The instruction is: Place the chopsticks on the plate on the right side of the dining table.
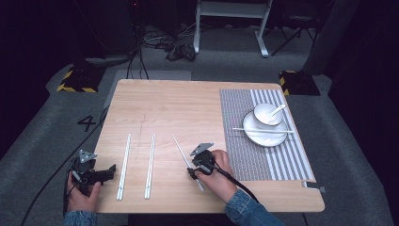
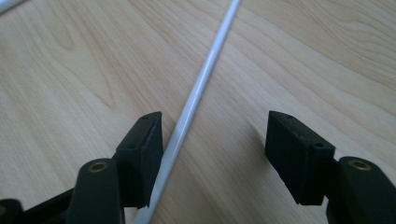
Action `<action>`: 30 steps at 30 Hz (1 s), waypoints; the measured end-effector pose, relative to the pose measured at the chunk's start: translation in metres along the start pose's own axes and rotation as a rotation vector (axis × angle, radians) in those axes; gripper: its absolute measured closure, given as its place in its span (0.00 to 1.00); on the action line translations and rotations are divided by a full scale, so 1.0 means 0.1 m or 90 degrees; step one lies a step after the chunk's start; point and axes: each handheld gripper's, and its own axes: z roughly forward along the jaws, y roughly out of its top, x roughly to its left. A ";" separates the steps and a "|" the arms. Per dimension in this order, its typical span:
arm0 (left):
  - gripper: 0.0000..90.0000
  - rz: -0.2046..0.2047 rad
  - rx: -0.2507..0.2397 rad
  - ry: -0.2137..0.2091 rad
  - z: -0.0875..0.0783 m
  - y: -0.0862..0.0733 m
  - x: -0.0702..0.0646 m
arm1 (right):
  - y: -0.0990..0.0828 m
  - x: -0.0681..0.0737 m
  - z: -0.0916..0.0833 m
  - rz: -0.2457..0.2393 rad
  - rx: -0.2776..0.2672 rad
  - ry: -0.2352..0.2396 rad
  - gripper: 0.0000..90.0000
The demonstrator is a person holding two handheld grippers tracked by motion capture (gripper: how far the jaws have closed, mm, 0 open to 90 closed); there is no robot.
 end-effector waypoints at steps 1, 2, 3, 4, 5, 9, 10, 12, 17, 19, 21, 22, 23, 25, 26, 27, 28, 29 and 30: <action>0.00 0.000 0.000 0.000 0.00 0.00 0.00 | -0.01 -0.02 -0.01 0.005 -0.001 -0.001 0.42; 0.00 0.000 0.000 0.000 0.00 0.00 0.00 | -0.03 -0.06 -0.03 0.008 0.003 -0.006 0.42; 0.00 0.000 0.000 0.000 0.00 0.00 0.00 | -0.05 -0.10 -0.04 0.010 0.005 -0.010 0.42; 0.00 0.000 0.000 0.000 0.00 0.00 0.00 | -0.07 -0.12 -0.06 0.015 0.008 -0.012 0.42; 0.00 0.000 0.000 0.000 0.00 0.00 0.00 | -0.09 -0.15 -0.07 0.015 0.008 -0.014 0.43; 0.00 0.000 0.000 0.000 0.00 0.00 0.00 | -0.15 -0.24 -0.12 0.032 0.012 -0.003 0.47; 0.00 0.000 0.000 0.000 0.00 0.00 0.00 | -0.16 -0.25 -0.13 0.035 0.015 -0.002 0.48; 0.00 0.000 0.000 0.000 0.00 0.00 0.00 | -0.20 -0.30 -0.15 0.039 0.016 -0.005 0.52; 0.00 0.000 0.000 0.000 0.00 0.00 0.00 | -0.23 -0.37 -0.20 0.049 0.025 -0.006 0.55; 0.00 0.000 0.000 0.000 0.00 0.00 0.00 | -0.22 -0.38 -0.20 0.051 0.026 -0.003 0.55; 0.00 0.000 0.000 0.000 0.00 0.00 0.00 | -0.18 -0.38 -0.20 0.046 0.026 -0.001 0.55; 0.00 0.000 0.000 0.000 0.00 0.00 0.00 | -0.16 -0.37 -0.20 0.041 0.028 -0.003 0.55; 0.00 0.000 0.000 0.000 0.00 0.00 0.00 | -0.13 -0.36 -0.19 0.035 0.028 -0.006 0.56; 0.00 0.000 0.000 0.000 0.00 0.00 0.00 | -0.06 -0.36 -0.18 0.021 0.033 -0.008 0.59; 0.00 0.000 0.000 0.000 0.00 0.00 0.00 | -0.02 -0.35 -0.18 0.009 0.040 -0.008 0.61; 0.00 0.000 0.000 0.000 0.00 0.00 0.00 | 0.01 -0.35 -0.17 0.000 0.046 -0.008 0.62; 0.00 0.000 0.000 0.000 0.00 0.00 0.00 | 0.04 -0.34 -0.17 -0.003 0.049 -0.005 0.63; 0.00 0.000 0.000 0.000 0.00 0.00 0.00 | 0.08 -0.33 -0.16 -0.012 0.054 -0.004 0.64; 0.00 0.000 0.000 0.000 0.00 0.00 0.00 | 0.11 -0.32 -0.16 -0.021 0.057 -0.004 0.66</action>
